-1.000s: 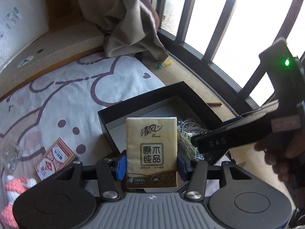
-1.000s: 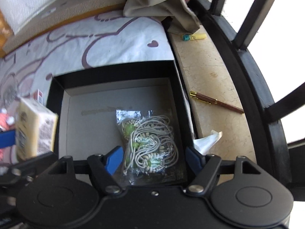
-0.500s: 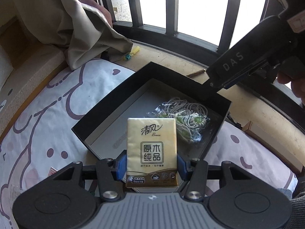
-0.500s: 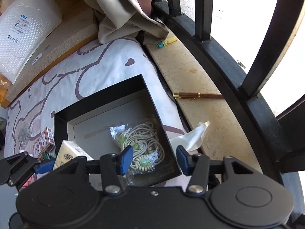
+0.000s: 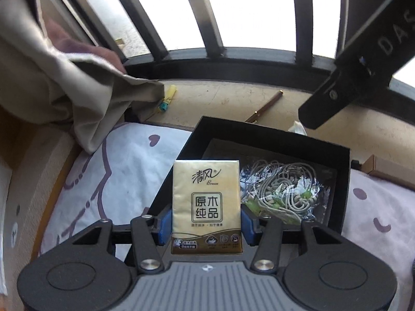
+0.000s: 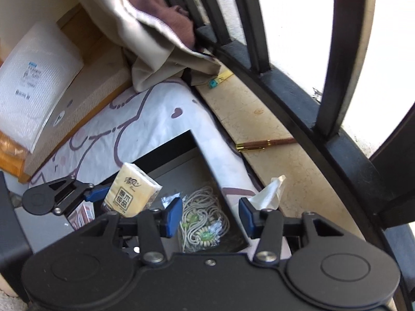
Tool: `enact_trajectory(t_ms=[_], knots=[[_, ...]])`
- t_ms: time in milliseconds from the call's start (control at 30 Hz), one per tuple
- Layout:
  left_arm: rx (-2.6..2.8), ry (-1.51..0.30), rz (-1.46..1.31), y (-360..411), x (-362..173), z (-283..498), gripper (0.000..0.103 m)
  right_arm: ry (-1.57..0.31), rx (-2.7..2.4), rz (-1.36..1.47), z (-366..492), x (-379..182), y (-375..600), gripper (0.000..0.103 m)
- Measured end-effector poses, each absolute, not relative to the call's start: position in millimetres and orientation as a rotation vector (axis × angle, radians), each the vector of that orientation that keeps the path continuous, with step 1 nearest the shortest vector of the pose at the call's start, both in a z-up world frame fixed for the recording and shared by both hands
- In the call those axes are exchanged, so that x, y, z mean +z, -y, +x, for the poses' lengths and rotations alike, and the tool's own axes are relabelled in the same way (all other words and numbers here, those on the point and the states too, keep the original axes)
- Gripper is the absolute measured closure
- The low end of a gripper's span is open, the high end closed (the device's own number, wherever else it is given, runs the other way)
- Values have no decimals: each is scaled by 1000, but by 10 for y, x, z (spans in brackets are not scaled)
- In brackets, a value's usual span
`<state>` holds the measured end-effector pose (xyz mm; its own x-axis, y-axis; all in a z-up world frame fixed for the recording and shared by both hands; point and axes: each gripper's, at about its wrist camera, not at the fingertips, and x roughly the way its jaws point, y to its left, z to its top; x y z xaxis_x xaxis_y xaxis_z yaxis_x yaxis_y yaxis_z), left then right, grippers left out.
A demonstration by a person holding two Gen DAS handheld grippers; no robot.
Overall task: Organize objects
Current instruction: 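Release the bead bag into the box while the left tool lowers the tissue pack in, then open the left tool and lift both tools away from the box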
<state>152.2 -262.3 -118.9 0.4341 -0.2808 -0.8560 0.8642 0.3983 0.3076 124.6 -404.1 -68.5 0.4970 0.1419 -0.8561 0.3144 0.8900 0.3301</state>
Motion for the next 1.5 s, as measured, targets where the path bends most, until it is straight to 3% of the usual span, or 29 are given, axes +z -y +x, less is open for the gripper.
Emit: enact_trajectory(t_ms=[333, 400, 467, 567, 867, 1500], knots=[[-960, -727, 1070, 3074, -1410, 1663, 48, -1050, -145, 524, 1199, -732, 4295, 54], [-957, -741, 1042, 3068, -1414, 1693, 30, -1050, -141, 524, 1188, -736, 4322, 54], [-962, -750, 1002, 3027, -1396, 1688, 23, -1053, -136, 521, 1186, -747, 4332, 54], [-913, -800, 958, 2963, -1385, 1704, 23, -1060, -131, 523, 1179, -767, 4332, 54], [-764, -982, 653, 2547, -1150, 1818, 40, -1063, -84, 504, 1185, -762, 4154, 54], [-499, -991, 374, 1868, -445, 1334, 40, -970, -3, 345, 911, -384, 3711, 53]])
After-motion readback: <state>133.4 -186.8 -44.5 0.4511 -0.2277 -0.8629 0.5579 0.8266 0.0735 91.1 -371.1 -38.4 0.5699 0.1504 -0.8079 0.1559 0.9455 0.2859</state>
